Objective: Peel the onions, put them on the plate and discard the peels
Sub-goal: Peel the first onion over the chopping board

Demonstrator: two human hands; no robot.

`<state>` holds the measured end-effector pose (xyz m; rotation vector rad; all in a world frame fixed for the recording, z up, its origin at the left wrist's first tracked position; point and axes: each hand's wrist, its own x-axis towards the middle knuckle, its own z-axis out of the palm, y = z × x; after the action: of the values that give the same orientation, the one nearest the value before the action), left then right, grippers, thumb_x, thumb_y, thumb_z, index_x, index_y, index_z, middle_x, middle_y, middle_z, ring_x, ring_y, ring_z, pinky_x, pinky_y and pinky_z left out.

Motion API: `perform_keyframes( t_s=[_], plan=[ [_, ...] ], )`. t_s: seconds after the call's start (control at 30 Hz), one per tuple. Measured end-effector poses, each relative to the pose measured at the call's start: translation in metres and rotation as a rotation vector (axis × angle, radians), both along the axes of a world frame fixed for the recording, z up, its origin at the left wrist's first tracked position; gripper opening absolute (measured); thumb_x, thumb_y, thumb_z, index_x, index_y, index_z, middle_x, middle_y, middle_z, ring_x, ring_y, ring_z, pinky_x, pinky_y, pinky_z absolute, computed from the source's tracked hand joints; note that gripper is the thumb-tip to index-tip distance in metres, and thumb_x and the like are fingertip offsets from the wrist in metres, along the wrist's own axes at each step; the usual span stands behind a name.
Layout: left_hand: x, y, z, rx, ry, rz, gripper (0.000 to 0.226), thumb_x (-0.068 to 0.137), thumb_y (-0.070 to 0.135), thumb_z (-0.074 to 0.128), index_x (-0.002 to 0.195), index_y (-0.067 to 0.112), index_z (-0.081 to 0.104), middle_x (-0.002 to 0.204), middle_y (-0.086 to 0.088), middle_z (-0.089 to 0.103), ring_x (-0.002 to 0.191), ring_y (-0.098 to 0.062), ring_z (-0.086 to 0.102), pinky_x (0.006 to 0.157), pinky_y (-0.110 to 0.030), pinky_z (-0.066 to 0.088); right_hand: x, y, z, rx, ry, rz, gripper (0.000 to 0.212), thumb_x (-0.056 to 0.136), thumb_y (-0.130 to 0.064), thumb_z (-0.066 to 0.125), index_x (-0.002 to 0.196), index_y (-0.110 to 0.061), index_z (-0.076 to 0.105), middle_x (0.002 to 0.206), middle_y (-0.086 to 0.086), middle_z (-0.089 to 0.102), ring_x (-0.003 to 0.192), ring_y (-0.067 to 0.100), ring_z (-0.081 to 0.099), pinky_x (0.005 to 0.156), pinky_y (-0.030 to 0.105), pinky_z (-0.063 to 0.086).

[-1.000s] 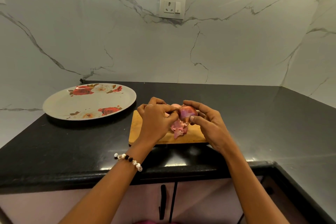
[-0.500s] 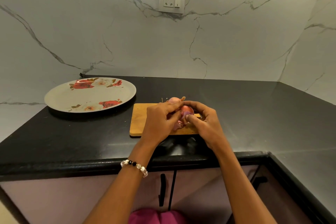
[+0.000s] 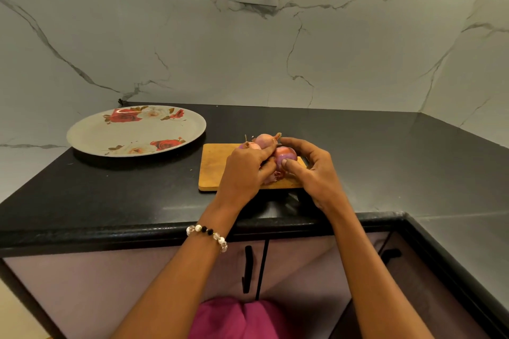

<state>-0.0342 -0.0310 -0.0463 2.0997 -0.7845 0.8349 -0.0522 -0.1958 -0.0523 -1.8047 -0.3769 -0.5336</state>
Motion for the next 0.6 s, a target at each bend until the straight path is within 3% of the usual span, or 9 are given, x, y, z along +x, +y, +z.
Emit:
perform_keyframes(
  t_s=[0.13,0.3,0.6],
  plan=[
    [0.0011,-0.0002,-0.0008,0.026,-0.026,0.020,0.040,0.089,0.027,0.053,0.123,0.010,0.063,0.088,-0.012,0.071,0.074,-0.020,0.062,0.067,-0.035,0.052,0.0009,-0.0001,0.0006,0.009,0.011,-0.002,0.038,0.086,-0.002,0.070,0.123,-0.014,0.067,0.118,0.000,0.069,0.112,0.017,0.064,0.095,0.039,0.056],
    [0.0015,-0.0027,-0.0010,0.048,-0.085,0.051,0.034,0.091,0.019,0.061,0.123,0.010,0.063,0.088,-0.012,0.072,0.073,-0.020,0.061,0.068,-0.023,0.041,0.0010,0.0010,0.0005,0.016,0.021,-0.009,0.034,0.086,-0.005,0.073,0.117,-0.016,0.066,0.114,0.002,0.069,0.110,0.018,0.065,0.088,0.032,0.058],
    [-0.0048,-0.0037,0.0026,0.052,-0.095,0.080,0.033,0.089,0.016,0.064,0.121,0.009,0.065,0.084,-0.013,0.071,0.071,-0.021,0.062,0.068,-0.024,0.042,0.0006,0.0015,-0.0004,-0.005,0.010,-0.033,0.031,0.085,-0.009,0.076,0.111,-0.022,0.066,0.113,0.002,0.068,0.108,0.016,0.064,0.087,0.029,0.057]
  ],
)
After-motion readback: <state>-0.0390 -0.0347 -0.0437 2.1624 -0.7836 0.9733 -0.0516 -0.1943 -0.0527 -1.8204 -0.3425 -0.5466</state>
